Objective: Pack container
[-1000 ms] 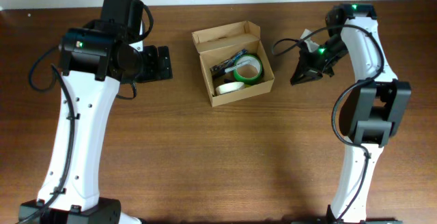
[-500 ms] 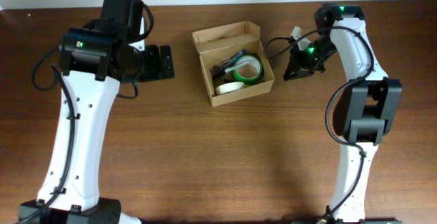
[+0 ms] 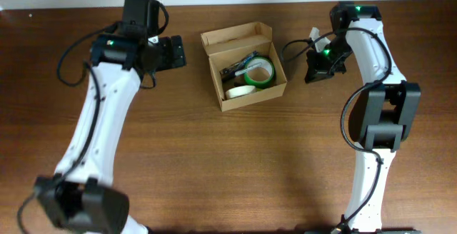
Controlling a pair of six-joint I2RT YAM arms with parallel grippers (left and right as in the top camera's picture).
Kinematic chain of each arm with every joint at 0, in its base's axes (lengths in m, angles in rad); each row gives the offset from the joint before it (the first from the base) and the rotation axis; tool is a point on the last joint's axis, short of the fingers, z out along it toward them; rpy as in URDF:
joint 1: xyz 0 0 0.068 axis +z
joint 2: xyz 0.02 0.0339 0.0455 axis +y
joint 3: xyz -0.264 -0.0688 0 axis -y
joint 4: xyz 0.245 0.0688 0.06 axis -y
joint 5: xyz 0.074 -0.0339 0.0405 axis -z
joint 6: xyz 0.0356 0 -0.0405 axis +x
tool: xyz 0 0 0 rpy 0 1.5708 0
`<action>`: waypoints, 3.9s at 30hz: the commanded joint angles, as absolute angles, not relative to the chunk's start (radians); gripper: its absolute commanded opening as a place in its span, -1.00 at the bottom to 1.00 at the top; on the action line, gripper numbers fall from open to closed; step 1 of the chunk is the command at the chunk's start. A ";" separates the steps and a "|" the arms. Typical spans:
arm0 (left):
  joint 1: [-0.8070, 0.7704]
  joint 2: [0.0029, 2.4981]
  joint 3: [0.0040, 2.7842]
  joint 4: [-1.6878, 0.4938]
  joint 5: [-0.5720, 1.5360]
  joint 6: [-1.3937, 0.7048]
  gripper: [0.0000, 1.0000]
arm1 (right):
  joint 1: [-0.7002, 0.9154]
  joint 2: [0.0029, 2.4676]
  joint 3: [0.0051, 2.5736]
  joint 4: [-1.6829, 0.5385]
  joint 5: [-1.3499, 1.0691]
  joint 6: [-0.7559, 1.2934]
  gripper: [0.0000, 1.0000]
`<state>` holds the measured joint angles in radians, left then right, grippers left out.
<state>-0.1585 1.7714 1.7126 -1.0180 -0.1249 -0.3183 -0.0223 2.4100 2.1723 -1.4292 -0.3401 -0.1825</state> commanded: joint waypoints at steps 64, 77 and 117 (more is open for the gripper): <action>-0.125 2.132 1.682 -0.778 0.117 -0.352 0.94 | 0.117 2.431 2.169 -1.140 -0.280 -0.043 -0.92; -0.126 2.132 1.682 -0.778 0.117 -0.351 0.94 | 0.134 2.431 2.169 -1.245 -0.283 0.067 -0.92; -0.107 2.133 1.682 -0.754 0.109 -0.258 0.86 | 0.183 2.431 2.169 -1.287 -0.224 0.260 -0.59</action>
